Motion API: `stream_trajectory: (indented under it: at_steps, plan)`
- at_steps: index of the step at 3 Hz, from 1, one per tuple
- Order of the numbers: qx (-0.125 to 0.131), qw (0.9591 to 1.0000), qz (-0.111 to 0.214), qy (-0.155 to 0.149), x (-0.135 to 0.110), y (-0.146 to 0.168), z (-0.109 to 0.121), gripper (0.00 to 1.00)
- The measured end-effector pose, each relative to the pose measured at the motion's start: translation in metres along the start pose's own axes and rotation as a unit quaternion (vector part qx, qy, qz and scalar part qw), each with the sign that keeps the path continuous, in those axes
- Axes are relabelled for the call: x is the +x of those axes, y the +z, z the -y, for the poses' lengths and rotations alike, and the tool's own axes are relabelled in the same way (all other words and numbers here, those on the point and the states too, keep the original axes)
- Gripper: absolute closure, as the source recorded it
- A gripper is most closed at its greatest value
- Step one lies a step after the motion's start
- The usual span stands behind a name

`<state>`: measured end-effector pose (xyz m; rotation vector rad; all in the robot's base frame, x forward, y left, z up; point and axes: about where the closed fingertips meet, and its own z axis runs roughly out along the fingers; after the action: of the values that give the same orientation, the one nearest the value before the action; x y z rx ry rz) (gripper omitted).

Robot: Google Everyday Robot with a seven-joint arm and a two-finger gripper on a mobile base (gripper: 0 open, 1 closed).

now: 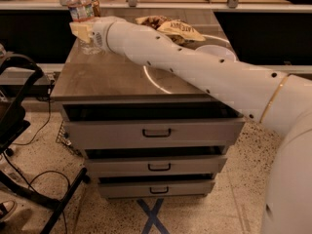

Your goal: Place water bottle upright

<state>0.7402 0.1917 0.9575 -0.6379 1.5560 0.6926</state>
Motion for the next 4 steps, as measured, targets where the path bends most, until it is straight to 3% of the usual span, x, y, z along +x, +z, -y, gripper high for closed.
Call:
stream_trajectory:
  at_steps: [2, 4]
  plan:
    - [0.018, 0.9995, -0.019, 0.016, 0.041, 0.008, 0.004, 1.0]
    - [0.04, 0.9987, -0.005, 0.031, 0.073, 0.0, 0.007, 1.0]
